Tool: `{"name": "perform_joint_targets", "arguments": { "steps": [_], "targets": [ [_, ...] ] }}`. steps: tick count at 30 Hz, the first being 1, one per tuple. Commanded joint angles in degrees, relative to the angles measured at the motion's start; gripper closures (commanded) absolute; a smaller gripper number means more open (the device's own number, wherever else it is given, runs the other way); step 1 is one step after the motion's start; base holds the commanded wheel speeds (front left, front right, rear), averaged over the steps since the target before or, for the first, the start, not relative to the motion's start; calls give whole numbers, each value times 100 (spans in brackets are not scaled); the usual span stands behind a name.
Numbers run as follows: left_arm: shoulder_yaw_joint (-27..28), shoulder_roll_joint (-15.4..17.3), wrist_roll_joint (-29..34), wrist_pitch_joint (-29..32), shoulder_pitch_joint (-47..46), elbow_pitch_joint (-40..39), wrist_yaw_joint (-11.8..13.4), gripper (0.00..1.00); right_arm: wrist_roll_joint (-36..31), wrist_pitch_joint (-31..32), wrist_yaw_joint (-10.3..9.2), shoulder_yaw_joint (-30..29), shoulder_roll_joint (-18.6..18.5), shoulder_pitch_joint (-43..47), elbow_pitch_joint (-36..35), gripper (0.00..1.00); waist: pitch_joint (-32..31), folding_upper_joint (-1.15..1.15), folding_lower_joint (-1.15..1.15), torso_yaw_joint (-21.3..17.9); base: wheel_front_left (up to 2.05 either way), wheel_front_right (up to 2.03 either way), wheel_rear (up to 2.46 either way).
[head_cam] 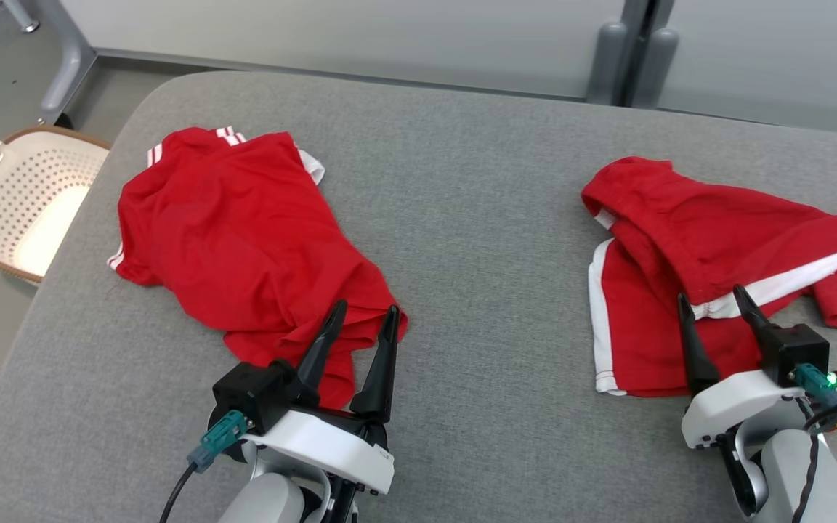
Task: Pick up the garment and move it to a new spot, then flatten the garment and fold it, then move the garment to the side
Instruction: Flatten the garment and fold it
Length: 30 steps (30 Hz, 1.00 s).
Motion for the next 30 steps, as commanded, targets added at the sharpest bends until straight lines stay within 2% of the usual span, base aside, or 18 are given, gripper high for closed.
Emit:
{"name": "perform_joint_targets", "arguments": {
  "steps": [1,3,4,5,9,13,14,20,26,30],
  "targets": [
    [-6,24,-47,-11,-63,-22,29,0,-119,42,0,-116,5,-140,150,0,114,0,0,136,0,0,0],
    [-13,24,-62,-11,-81,-28,37,0,-254,82,0,-290,5,-233,327,0,154,0,0,201,0,0,0],
    [-16,23,-72,-11,-86,-26,43,0,-298,75,0,-389,22,-279,387,62,166,0,0,226,0,0,0],
    [-18,24,-78,-11,-91,-26,46,0,-345,57,1,-463,37,-331,440,100,173,0,0,248,0,0,0],
    [11,24,-98,-11,-89,-16,67,0,-231,-55,1,-314,134,-432,429,100,155,0,0,277,0,0,0],
    [56,24,-63,-11,-48,11,62,0,193,-143,1,320,173,-429,16,100,79,0,0,188,0,0,0],
    [56,24,-63,-11,-48,11,62,0,193,-143,1,320,173,-429,16,100,79,0,0,188,0,0,0],
    [81,24,16,-11,21,86,22,0,853,-165,1,1328,-71,-303,-1237,100,-136,0,0,-61,0,0,0],
    [211,24,139,-11,129,188,38,0,1023,-159,1,1547,-382,-113,-2911,100,-458,0,0,-362,0,0,0],
    [349,26,243,-11,259,277,-1,0,1339,-158,1,1827,-619,-16,-3539,100,-688,0,0,-578,0,0,0]
  ]
}}
